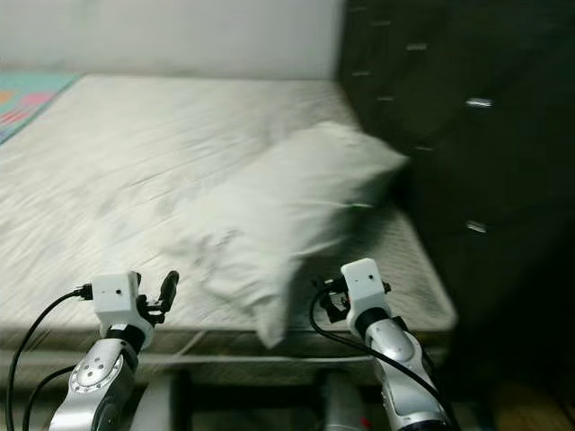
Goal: Clean up the room
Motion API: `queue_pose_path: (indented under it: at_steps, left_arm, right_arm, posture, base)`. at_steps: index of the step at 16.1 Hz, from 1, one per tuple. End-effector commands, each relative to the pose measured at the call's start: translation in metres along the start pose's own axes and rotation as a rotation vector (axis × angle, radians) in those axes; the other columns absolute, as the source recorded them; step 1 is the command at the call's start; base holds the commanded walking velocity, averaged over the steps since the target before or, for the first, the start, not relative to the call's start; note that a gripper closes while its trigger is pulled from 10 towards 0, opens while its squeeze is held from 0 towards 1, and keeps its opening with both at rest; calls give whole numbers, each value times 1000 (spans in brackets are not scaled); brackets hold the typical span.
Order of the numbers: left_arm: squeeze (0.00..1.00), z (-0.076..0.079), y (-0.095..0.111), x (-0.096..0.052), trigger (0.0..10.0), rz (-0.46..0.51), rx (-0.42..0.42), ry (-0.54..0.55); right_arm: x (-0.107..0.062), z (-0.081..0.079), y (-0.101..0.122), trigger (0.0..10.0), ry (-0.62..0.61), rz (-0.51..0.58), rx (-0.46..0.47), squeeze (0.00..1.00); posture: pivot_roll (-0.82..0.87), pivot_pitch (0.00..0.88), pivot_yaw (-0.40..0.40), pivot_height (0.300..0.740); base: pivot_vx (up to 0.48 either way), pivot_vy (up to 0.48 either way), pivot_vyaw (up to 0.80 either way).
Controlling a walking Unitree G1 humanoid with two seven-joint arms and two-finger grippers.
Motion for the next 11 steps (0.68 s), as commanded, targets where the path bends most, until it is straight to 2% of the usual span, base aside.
queue_pose_path:
  at_steps: [1,3,4,9,11]
  left_arm:
    - [0,-4,1,-1,10000,-3,13,14]
    - [0,-4,1,-2,10000,-5,14,15]
    - [0,-4,1,-2,10000,-7,15,16]
    - [0,-3,-2,-8,10000,-38,14,3]
    - [0,-3,-6,-11,10000,-75,5,-8]
  right_arm:
    - [5,-3,8,10000,16,24,-4,0]
    - [5,-5,8,10000,18,24,-4,0]
    - [5,-5,7,10000,17,16,1,0]
    - [18,-6,-5,10000,8,-155,39,0]
    - [26,-14,0,10000,-7,-213,92,0]
  posture:
    - [-107,0,-38,570]
    - [-107,0,-37,570]
    - [-107,0,-36,570]
    - [-97,0,-26,570]
    - [-93,0,-18,570]
  base:
    - [0,0,800]
    - [0,0,800]
    - [0,0,0]
    - [0,0,0]
    - [0,0,0]
Point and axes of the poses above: a point about 5 cm out from each wrist's last joint towards the gripper, its own x axis pointing out of the wrist towards the gripper, its own y axis along the axis of the wrist's last joint, z = x × y, the point moved 4 cm from there along x, pointing out of the wrist towards the gripper, and after that the axes turned 11 degrees about -x, right-handed, at the moved point
